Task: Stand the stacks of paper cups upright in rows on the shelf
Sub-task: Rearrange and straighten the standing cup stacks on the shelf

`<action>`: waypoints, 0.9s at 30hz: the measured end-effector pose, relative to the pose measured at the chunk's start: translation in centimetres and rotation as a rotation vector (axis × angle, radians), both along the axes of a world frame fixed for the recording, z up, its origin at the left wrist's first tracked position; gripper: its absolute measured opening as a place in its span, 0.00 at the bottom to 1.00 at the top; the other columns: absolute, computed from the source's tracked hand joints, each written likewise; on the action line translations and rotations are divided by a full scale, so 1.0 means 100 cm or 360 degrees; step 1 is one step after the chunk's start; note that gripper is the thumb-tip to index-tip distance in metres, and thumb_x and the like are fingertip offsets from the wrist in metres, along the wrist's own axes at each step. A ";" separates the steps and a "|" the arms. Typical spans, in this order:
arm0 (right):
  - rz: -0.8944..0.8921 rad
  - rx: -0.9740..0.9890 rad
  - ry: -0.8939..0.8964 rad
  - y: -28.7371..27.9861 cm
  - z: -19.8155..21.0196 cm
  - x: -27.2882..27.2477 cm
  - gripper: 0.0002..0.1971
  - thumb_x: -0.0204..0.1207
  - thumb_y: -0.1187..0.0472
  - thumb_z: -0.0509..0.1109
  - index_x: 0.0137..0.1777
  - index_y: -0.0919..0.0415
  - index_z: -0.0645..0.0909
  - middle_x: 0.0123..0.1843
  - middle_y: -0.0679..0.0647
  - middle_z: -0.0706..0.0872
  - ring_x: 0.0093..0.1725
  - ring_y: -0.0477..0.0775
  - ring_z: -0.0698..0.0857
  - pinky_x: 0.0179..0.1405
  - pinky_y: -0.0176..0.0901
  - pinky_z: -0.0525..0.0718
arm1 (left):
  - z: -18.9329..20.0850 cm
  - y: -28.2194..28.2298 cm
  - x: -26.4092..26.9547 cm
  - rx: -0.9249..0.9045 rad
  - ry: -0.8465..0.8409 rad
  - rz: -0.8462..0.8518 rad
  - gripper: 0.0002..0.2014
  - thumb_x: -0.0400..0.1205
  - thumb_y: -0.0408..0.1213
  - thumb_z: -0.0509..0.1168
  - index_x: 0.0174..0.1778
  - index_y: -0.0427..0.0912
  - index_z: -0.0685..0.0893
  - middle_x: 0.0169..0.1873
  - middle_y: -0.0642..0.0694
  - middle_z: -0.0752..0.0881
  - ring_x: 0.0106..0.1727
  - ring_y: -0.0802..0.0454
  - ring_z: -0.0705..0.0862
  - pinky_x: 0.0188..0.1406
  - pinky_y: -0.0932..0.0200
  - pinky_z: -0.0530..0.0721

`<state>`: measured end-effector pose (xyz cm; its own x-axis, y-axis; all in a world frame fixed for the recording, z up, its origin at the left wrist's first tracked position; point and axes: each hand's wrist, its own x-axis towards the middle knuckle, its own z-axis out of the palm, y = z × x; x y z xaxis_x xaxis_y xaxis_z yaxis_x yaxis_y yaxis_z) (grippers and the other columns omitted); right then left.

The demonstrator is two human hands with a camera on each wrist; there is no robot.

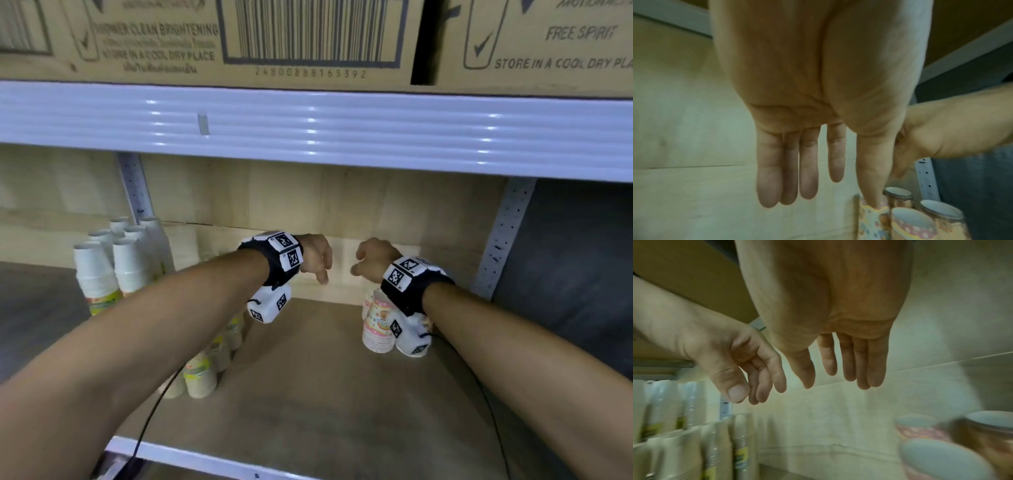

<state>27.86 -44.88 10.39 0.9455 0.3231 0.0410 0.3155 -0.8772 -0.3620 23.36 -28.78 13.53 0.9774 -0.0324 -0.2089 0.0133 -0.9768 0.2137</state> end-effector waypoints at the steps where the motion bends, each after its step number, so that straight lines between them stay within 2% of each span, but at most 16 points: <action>1: 0.0049 -0.0020 0.0008 0.013 0.002 -0.004 0.22 0.72 0.53 0.75 0.63 0.61 0.81 0.61 0.56 0.83 0.56 0.58 0.83 0.52 0.45 0.83 | 0.002 0.011 -0.005 0.0009 0.0027 0.0024 0.23 0.75 0.42 0.77 0.66 0.47 0.83 0.59 0.45 0.85 0.53 0.47 0.84 0.55 0.53 0.88; 3: 0.0175 -0.0030 0.0022 0.038 0.006 -0.016 0.21 0.73 0.54 0.75 0.65 0.62 0.82 0.62 0.57 0.83 0.60 0.58 0.83 0.54 0.43 0.82 | 0.007 0.035 -0.017 0.0020 0.0047 0.0079 0.22 0.73 0.42 0.78 0.63 0.48 0.84 0.56 0.43 0.86 0.50 0.48 0.85 0.53 0.52 0.88; 7: 0.0386 -0.0022 0.0032 0.087 0.007 -0.038 0.21 0.72 0.52 0.76 0.65 0.57 0.82 0.62 0.54 0.83 0.58 0.56 0.83 0.50 0.41 0.79 | 0.012 0.081 -0.044 0.0044 0.0020 0.0222 0.20 0.72 0.42 0.78 0.60 0.52 0.85 0.47 0.47 0.86 0.37 0.53 0.82 0.35 0.61 0.84; 10: 0.0507 -0.0043 0.0023 0.121 0.006 -0.058 0.18 0.72 0.53 0.76 0.61 0.56 0.84 0.59 0.55 0.85 0.54 0.56 0.84 0.49 0.43 0.83 | 0.011 0.113 -0.068 -0.0012 0.0026 0.0312 0.19 0.74 0.39 0.78 0.61 0.48 0.85 0.40 0.45 0.85 0.32 0.50 0.81 0.36 0.56 0.85; 12: 0.0596 -0.0034 0.0011 0.142 0.005 -0.073 0.16 0.73 0.55 0.74 0.60 0.57 0.85 0.58 0.56 0.86 0.52 0.57 0.85 0.49 0.44 0.84 | 0.008 0.133 -0.084 -0.0022 0.0022 0.0369 0.18 0.73 0.38 0.77 0.59 0.47 0.86 0.40 0.47 0.85 0.35 0.49 0.82 0.36 0.56 0.85; 15: 0.0731 0.0013 0.0001 0.167 0.007 -0.093 0.15 0.74 0.56 0.74 0.59 0.56 0.86 0.57 0.54 0.86 0.51 0.55 0.84 0.44 0.40 0.78 | 0.007 0.159 -0.105 0.0016 0.0026 0.0432 0.15 0.69 0.42 0.78 0.52 0.52 0.89 0.49 0.42 0.89 0.38 0.48 0.85 0.39 0.57 0.86; 18: 0.0854 0.0064 0.0040 0.187 0.009 -0.110 0.13 0.74 0.56 0.76 0.57 0.56 0.86 0.53 0.52 0.85 0.51 0.53 0.83 0.43 0.37 0.76 | 0.007 0.177 -0.124 0.0026 0.0047 0.0507 0.12 0.69 0.40 0.79 0.49 0.52 0.90 0.44 0.47 0.89 0.36 0.51 0.85 0.40 0.56 0.86; 20: 0.0895 0.0065 0.0060 0.199 0.009 -0.120 0.13 0.72 0.56 0.77 0.55 0.57 0.86 0.52 0.51 0.85 0.50 0.53 0.84 0.41 0.38 0.79 | 0.004 0.186 -0.135 0.0023 0.0068 0.0546 0.13 0.70 0.40 0.79 0.49 0.52 0.90 0.46 0.48 0.89 0.38 0.50 0.86 0.37 0.58 0.86; 22: 0.0943 0.0011 0.0079 0.209 0.005 -0.129 0.17 0.71 0.53 0.78 0.58 0.58 0.86 0.56 0.52 0.85 0.55 0.55 0.85 0.47 0.41 0.82 | -0.002 0.192 -0.144 0.0053 0.0120 0.0559 0.10 0.71 0.41 0.78 0.47 0.53 0.89 0.49 0.47 0.89 0.41 0.50 0.87 0.33 0.61 0.86; 24: 0.0984 -0.0036 0.0081 0.216 0.000 -0.136 0.18 0.70 0.54 0.79 0.59 0.58 0.87 0.58 0.53 0.85 0.55 0.55 0.85 0.48 0.41 0.82 | -0.009 0.195 -0.151 0.0131 0.0176 0.0546 0.13 0.74 0.41 0.75 0.54 0.46 0.89 0.48 0.44 0.89 0.39 0.49 0.85 0.32 0.60 0.84; 25: 0.0989 -0.0033 0.0085 0.218 -0.002 -0.140 0.16 0.70 0.55 0.79 0.57 0.59 0.87 0.57 0.53 0.86 0.52 0.55 0.86 0.44 0.40 0.82 | -0.013 0.196 -0.153 0.0157 0.0189 0.0553 0.16 0.74 0.40 0.75 0.58 0.43 0.88 0.51 0.40 0.89 0.42 0.47 0.85 0.35 0.58 0.86; 27: 0.0990 -0.0020 0.0105 0.222 -0.007 -0.146 0.14 0.69 0.56 0.78 0.52 0.61 0.88 0.52 0.56 0.88 0.48 0.55 0.87 0.39 0.40 0.82 | -0.022 0.198 -0.158 0.0110 0.0185 0.0604 0.22 0.75 0.38 0.75 0.65 0.41 0.85 0.58 0.38 0.87 0.53 0.41 0.88 0.48 0.51 0.89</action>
<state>13.27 -22.66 9.66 0.5805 0.8140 -0.0184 0.7460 -0.5408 -0.3886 7.60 -9.02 11.33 0.8869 0.3442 -0.3079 0.3960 -0.9100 0.1233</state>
